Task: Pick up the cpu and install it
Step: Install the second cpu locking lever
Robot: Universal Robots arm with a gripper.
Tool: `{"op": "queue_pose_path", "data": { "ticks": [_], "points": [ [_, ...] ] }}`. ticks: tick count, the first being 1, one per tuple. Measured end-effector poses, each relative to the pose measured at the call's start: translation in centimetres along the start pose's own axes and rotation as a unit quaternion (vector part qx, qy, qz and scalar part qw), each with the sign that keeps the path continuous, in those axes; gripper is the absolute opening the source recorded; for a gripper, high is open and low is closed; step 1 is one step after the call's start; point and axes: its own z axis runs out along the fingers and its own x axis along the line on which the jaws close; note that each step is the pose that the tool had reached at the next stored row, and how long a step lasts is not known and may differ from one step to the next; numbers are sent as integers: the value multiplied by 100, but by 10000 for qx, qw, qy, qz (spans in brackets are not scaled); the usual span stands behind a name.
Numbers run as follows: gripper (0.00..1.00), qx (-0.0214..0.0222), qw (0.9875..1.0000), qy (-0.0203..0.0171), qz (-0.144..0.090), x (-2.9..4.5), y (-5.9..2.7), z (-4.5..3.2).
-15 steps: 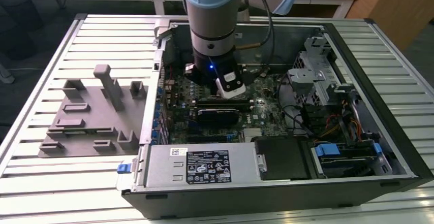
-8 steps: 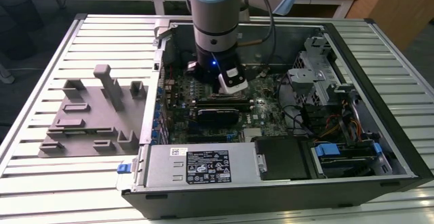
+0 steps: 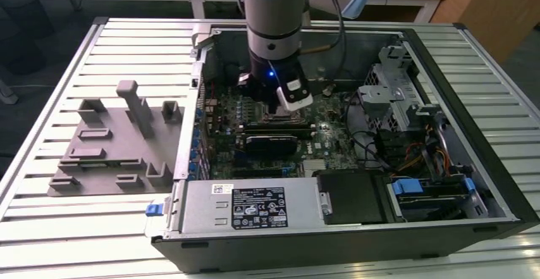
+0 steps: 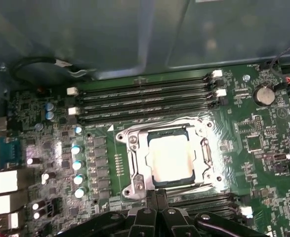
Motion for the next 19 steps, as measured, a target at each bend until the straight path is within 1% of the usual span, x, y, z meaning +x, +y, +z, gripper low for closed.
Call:
{"op": "queue_pose_path", "data": {
  "ticks": [9, 11, 15, 17, 19],
  "points": [
    [11, 52, 10000, -11, 15, -118, 134, 39],
    [11, 68, 10000, -14, 16, -131, 177, 50],
    [11, 105, 9999, -20, 13, -131, 287, 78],
    [11, 129, 9999, -24, 12, -143, 311, 86],
    [11, 153, 9999, -28, 14, -170, 323, 91]
  ]
}}
